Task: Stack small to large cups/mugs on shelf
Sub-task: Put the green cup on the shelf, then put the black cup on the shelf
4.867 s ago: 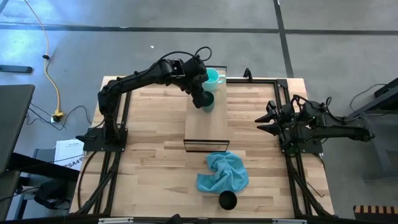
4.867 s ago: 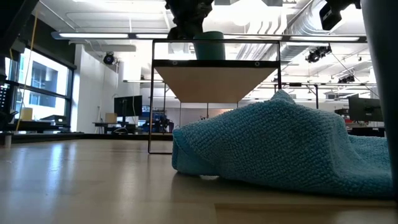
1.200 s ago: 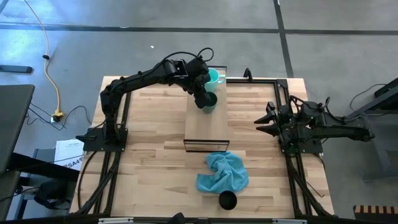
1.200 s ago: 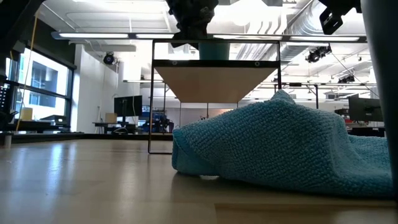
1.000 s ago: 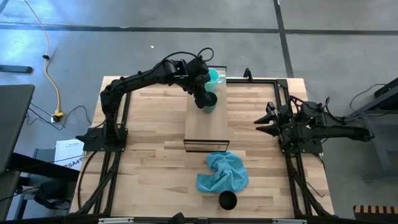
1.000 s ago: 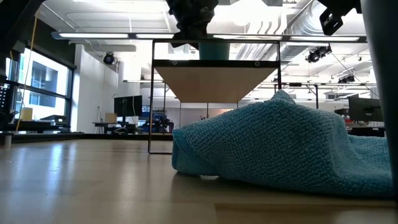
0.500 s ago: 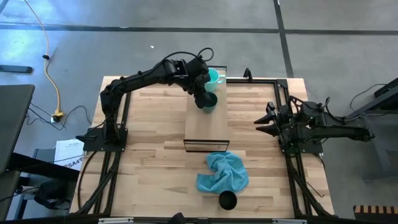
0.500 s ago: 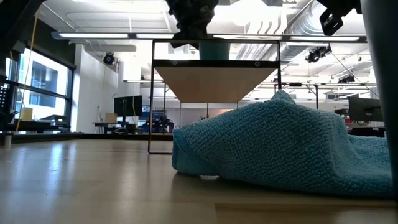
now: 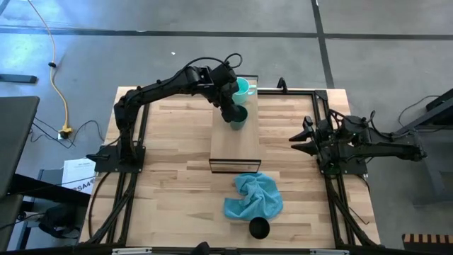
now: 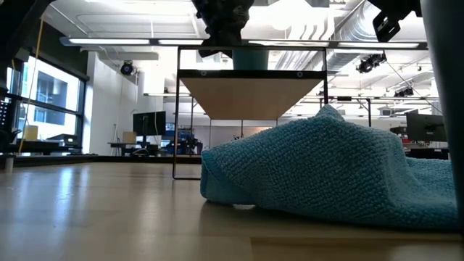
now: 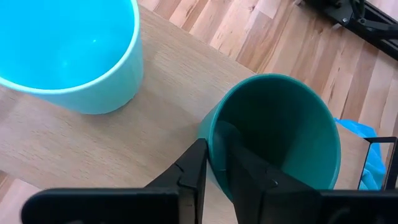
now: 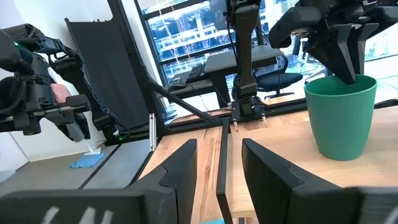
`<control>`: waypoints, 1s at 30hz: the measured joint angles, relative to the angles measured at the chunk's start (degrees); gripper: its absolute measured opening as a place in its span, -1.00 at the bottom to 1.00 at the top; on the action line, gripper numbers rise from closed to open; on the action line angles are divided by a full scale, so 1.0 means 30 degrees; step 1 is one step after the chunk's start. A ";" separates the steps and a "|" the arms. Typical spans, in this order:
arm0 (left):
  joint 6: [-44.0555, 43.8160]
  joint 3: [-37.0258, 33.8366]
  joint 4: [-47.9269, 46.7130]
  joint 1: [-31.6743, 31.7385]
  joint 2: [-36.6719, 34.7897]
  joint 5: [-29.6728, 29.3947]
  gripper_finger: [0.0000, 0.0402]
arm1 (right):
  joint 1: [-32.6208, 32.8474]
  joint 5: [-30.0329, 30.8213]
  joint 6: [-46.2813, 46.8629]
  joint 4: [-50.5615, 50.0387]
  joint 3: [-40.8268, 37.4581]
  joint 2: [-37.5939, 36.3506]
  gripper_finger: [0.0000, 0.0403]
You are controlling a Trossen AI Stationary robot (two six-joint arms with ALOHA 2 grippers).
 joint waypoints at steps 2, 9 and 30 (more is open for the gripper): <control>0.0000 0.0000 0.0007 0.0000 0.0000 0.0000 -0.69 | 0.0000 -0.0007 0.0000 -0.0016 0.0000 0.0000 -0.41; 0.0000 0.0000 0.0022 0.0000 0.0000 -0.0241 -0.38 | 0.0007 0.0000 0.0014 -0.0016 0.0000 0.0007 -0.41; -0.0007 0.0000 0.0051 0.0000 0.0000 -0.0296 -0.19 | 0.0001 -0.0001 0.0058 -0.0016 0.0000 0.0001 -0.41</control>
